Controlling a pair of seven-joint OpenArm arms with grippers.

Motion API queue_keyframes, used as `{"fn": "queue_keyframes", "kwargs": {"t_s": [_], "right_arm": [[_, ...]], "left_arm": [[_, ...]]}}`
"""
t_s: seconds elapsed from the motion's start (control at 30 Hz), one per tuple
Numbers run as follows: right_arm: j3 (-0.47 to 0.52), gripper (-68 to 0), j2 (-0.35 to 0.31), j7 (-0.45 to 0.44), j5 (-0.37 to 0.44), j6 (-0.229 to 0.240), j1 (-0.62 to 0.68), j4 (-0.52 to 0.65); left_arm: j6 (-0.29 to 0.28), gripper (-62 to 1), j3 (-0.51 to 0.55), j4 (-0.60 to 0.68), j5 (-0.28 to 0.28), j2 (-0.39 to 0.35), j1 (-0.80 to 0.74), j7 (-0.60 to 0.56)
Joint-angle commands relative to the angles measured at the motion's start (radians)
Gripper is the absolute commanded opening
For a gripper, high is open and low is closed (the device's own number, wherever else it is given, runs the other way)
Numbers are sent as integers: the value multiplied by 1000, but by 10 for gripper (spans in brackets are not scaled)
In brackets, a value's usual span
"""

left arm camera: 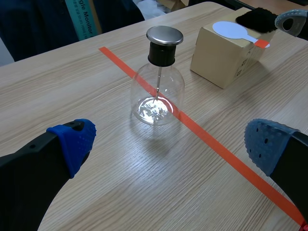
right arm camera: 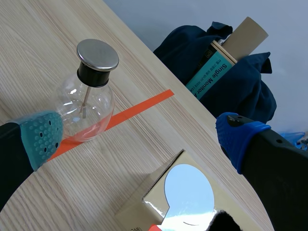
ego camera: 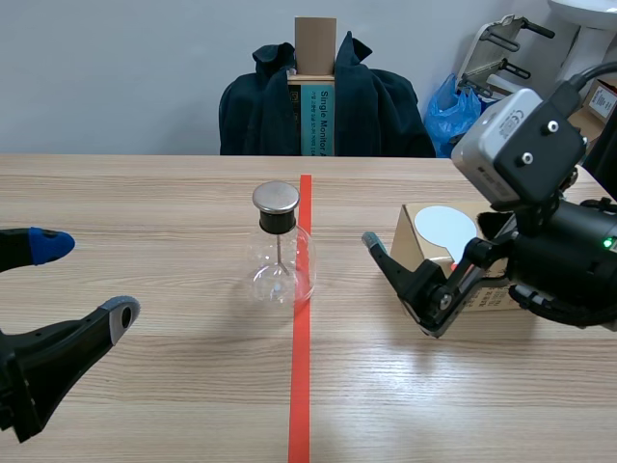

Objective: Do the electroscope experiment.
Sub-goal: 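Pick up the white charging plate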

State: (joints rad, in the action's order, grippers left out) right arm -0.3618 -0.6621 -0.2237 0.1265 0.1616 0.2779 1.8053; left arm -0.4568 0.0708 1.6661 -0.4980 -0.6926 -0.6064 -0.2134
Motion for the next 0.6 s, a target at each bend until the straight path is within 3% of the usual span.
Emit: {"fn": "queue_keyframes", "kwargs": {"t_s": [0.0, 0.57], "right_arm": [[14, 4, -11, -8, 8, -7, -12, 5], [20, 4, -14, -8, -7, -7, -12, 5]], "left_arm": [[0, 14, -2, 4, -7, 0, 5, -14], [0, 14, -2, 4, -7, 0, 5, -14]]}}
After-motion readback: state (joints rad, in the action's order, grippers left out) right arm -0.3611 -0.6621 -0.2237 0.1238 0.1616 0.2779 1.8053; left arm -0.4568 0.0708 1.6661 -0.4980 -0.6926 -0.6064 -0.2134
